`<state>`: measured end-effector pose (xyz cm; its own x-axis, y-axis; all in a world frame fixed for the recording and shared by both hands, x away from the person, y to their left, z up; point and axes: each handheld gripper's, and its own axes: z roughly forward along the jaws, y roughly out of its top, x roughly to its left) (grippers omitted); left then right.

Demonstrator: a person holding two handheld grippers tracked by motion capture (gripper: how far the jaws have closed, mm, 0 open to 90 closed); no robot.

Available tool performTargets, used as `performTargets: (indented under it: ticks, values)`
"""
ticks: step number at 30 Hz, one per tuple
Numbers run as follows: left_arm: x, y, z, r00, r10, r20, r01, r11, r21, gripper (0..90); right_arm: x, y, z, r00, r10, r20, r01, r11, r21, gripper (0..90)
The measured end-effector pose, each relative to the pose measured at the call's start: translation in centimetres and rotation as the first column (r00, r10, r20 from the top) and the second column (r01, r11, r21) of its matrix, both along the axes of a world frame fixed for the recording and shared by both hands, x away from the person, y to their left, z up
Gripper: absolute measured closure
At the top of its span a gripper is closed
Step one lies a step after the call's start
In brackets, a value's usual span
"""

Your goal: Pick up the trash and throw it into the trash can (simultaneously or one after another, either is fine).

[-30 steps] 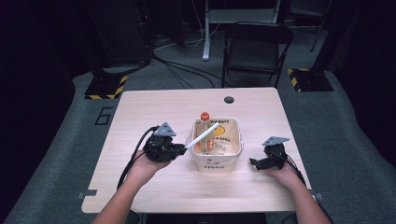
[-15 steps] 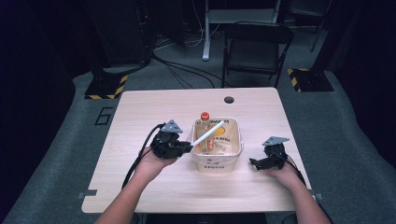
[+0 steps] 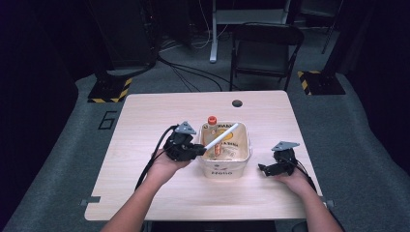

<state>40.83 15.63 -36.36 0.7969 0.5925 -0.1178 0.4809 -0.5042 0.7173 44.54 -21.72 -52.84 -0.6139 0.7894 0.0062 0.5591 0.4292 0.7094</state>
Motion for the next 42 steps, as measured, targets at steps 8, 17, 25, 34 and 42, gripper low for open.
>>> performTargets:
  ticks: [8,17,25,34,42]
  values:
    - [0.7,-0.6,-0.6,0.9999,0.005,-0.01,-0.005,0.9998,0.02,79.3,0.0,0.0,0.0,1.0,0.0,-0.001,0.0,1.0,0.001,0.0]
    - [1.2,-1.2,-1.0,0.9996,0.007,-0.026,-0.006,0.9995,0.029,79.3,0.0,0.0,0.0,1.0,-0.001,0.0,0.001,1.0,0.0,0.0]
    - [1.7,-1.8,-1.5,0.9994,0.021,-0.027,-0.02,0.9988,0.044,79.1,0.0,0.0,0.0,1.0,0.0,0.0,0.0,1.0,0.0,0.0]
    - [1.9,-2.2,-1.7,0.9994,0.026,-0.025,-0.025,0.9991,0.035,73.6,0.0,0.0,0.0,1.0,0.0,0.0,0.0,1.0,0.0,0.0]
    - [1.6,-0.9,-1.0,0.9985,0.055,0.008,-0.055,0.9985,0.006,60.5,0.0,0.0,0.0,1.0,0.002,0.0,-0.002,1.0,0.0,0.0]
